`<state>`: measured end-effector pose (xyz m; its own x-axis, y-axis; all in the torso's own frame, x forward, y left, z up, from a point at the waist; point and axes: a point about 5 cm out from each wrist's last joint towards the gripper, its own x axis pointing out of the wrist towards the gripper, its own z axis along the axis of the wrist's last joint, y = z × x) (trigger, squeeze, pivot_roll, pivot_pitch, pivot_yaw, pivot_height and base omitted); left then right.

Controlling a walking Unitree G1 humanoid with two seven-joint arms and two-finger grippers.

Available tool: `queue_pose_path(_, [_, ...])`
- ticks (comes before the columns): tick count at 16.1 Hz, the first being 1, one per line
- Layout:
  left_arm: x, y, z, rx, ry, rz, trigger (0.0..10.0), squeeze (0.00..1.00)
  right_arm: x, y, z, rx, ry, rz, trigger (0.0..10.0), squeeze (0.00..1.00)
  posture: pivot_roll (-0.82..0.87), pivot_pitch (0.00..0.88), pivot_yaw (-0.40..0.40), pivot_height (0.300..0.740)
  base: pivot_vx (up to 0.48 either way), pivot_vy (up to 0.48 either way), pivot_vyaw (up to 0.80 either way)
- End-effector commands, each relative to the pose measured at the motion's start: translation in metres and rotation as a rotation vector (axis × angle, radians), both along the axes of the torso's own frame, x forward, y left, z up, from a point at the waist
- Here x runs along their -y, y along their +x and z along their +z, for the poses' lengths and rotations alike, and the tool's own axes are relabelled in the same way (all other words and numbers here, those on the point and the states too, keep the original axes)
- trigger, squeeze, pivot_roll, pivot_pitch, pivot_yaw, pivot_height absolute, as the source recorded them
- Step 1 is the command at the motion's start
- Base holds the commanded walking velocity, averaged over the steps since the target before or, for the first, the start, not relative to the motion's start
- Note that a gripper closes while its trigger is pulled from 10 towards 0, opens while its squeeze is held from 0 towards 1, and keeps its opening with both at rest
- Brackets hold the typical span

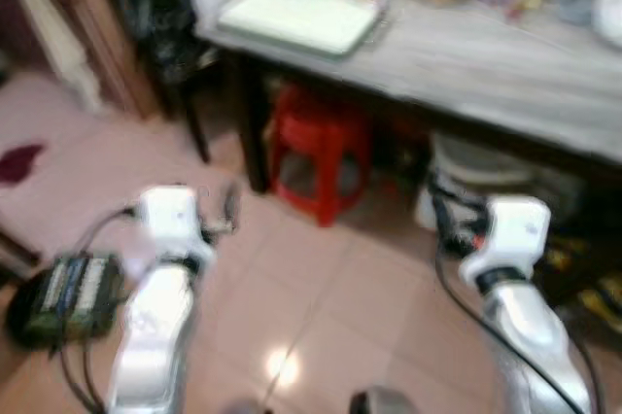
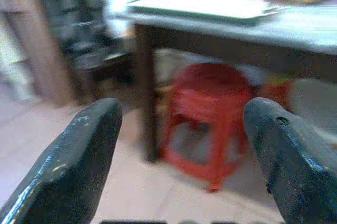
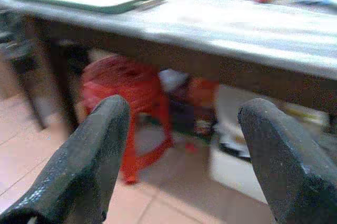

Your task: Setting the table

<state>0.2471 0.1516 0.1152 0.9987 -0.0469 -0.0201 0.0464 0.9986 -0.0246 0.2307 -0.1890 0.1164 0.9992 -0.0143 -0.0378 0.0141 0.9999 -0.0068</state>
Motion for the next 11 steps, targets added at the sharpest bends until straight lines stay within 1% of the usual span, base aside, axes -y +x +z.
queue_pose_path(1, [-0.016, -0.004, -0.003, -0.021, 0.018, 0.058, 10.0, 0.00, -0.009, -0.001, 0.003, 0.012, 0.019, 0.025, 10.0, 0.00, -0.01, 0.063, 0.043, 0.740, 0.000, 0.000, -0.80])
queue_pose_path(3, [-0.018, -0.007, -0.007, -0.040, 0.042, 0.072, 10.0, 0.00, -0.010, -0.005, 0.001, 0.005, 0.021, 0.028, 10.0, 0.00, -0.01, 0.060, 0.045, 0.740, 0.000, 0.000, -0.80])
queue_pose_path(8, [-0.007, -0.007, -0.004, -0.035, 0.041, 0.035, 10.0, 0.00, -0.009, -0.002, 0.007, 0.028, 0.012, 0.018, 10.0, 0.00, -0.01, 0.057, 0.041, 0.740, 0.000, 0.000, -0.80])
queue_pose_path(9, [-0.003, -0.008, -0.004, -0.036, 0.041, 0.011, 10.0, 0.00, -0.009, 0.002, 0.011, 0.051, 0.009, 0.034, 10.0, 0.00, -0.01, 0.060, 0.039, 0.740, 0.000, -0.394, 0.00])
queue_pose_path(11, [-0.004, -0.007, -0.005, -0.039, 0.039, 0.015, 10.0, 0.00, -0.008, 0.003, 0.013, 0.057, 0.000, 0.036, 10.0, 0.00, -0.01, 0.060, 0.038, 0.740, 0.000, -0.384, 0.00])
